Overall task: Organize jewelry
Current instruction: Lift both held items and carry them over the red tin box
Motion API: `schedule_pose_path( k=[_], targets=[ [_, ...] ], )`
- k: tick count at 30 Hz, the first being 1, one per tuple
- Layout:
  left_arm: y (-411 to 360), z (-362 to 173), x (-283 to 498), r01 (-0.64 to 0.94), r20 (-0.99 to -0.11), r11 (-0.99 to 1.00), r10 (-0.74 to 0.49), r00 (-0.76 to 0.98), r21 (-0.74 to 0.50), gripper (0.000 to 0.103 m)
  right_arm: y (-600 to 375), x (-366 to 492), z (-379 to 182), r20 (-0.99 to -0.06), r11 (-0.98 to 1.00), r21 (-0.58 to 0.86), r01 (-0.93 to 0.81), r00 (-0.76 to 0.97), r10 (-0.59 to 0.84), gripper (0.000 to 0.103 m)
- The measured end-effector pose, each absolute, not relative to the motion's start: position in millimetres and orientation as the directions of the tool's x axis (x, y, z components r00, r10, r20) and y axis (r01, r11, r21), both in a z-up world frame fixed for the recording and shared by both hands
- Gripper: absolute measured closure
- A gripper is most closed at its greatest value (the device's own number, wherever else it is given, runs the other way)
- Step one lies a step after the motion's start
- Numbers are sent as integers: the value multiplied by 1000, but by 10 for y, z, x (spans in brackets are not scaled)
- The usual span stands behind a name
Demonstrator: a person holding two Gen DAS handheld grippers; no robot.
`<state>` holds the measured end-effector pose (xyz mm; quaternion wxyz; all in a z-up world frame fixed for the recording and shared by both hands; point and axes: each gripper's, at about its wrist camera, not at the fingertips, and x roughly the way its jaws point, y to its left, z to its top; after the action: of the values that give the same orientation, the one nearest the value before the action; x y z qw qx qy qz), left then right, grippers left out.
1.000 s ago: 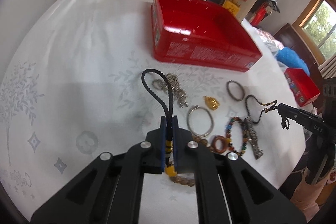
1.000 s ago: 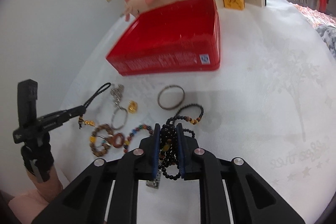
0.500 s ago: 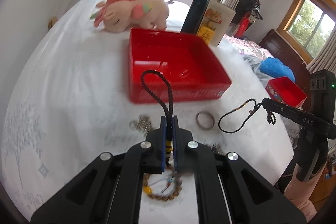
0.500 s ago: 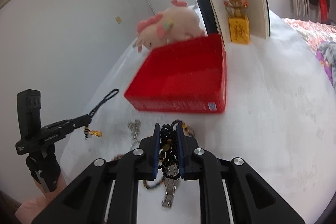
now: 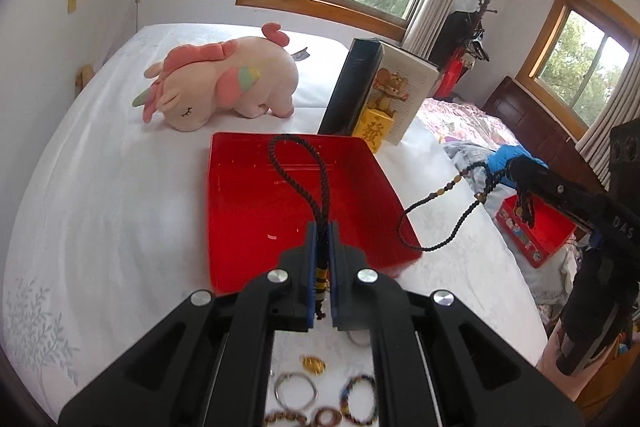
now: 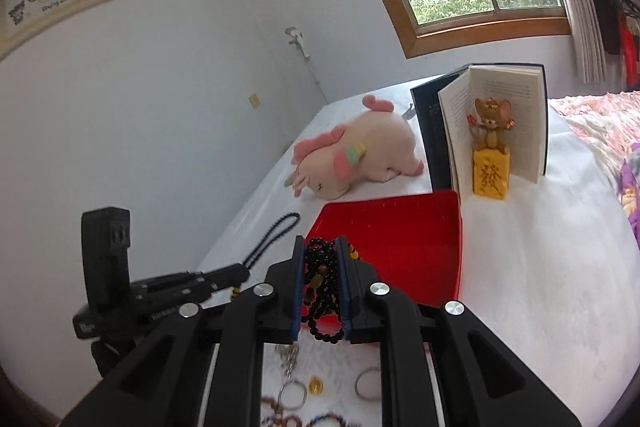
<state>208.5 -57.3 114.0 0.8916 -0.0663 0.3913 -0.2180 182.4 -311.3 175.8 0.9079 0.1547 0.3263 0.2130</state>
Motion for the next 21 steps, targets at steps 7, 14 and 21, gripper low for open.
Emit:
schedule_pose_path(
  k=[7, 14, 21],
  targets=[
    [-706, 701, 2588, 299, -742, 912, -403, 536, -279, 99, -3011, 2323, 1290, -609, 892, 402, -209, 667, 430, 88],
    [-739, 227, 2950, 236, -815, 944, -320, 483, -231, 99, -2989, 2632, 710, -732, 931, 344, -119, 588, 345, 88],
    [-761, 13, 3039, 221, -843, 955, -281, 459, -198, 99, -2970, 2734, 448, -785, 952, 296, -82, 547, 291, 88]
  ],
)
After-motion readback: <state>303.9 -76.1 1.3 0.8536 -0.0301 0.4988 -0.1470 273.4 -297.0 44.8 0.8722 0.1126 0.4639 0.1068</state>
